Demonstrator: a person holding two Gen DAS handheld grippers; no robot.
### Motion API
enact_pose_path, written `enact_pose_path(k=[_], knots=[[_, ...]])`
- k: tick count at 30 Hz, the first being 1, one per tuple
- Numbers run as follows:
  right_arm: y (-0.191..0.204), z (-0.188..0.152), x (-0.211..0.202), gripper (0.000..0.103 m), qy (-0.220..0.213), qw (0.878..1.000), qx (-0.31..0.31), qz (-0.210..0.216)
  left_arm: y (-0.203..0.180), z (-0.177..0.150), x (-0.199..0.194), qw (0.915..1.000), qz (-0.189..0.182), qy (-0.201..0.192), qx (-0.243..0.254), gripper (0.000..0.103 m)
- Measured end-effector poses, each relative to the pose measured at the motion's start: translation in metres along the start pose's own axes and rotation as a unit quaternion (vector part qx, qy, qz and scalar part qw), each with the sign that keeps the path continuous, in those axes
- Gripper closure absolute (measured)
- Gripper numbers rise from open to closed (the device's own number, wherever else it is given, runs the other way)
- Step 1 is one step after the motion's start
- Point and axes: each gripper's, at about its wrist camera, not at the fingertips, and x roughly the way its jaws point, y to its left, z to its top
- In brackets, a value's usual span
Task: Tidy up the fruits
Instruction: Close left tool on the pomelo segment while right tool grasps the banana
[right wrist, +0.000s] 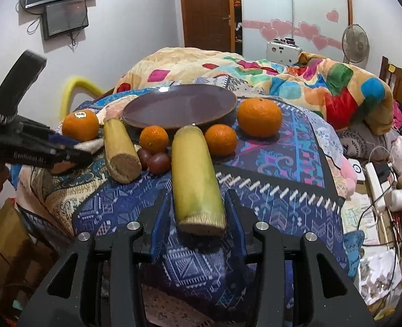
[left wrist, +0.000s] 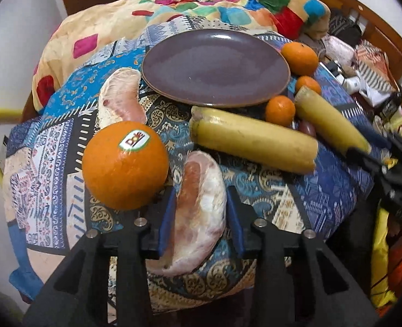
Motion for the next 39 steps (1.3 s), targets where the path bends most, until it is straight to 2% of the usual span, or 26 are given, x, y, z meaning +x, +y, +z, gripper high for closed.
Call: enact_pose_path(k=[4, 13, 14, 19, 23, 26, 39], knots=[[0.003, 0.01, 0.01, 0.059, 0.008, 1.0, -0.017, 0.003, 0.002, -0.013, -0.001, 0.9998, 0.007, 0.003, 0.019, 0.048], [0.001, 0.021, 0.039, 0.061, 0.046, 0.998, -0.025, 0.016, 0.013, -0.021, 0.0, 0.9996, -0.018, -0.007, 0.019, 0.048], [0.0, 0.021, 0.041, 0.065, 0.049, 0.998, -0.022, 0.017, 0.012, -0.021, 0.0, 0.9996, -0.018, -0.01, 0.021, 0.05], [-0.003, 0.02, 0.04, 0.066, 0.046, 0.999, -0.005, 0.021, 0.007, -0.019, -0.001, 0.9994, -0.013, -0.022, 0.024, 0.058], [0.002, 0.017, 0.032, 0.067, 0.037, 0.999, -0.012, 0.01, -0.003, -0.02, -0.009, 0.9982, 0.005, -0.047, 0.038, 0.072], [0.003, 0.016, 0.021, 0.067, 0.026, 1.0, -0.012, 0.005, -0.003, -0.02, -0.021, 0.9974, -0.002, -0.064, 0.034, 0.079], [0.003, 0.033, -0.014, 0.067, -0.036, 0.999, 0.003, 0.008, 0.008, -0.009, -0.057, 0.993, -0.016, -0.117, -0.003, 0.081]])
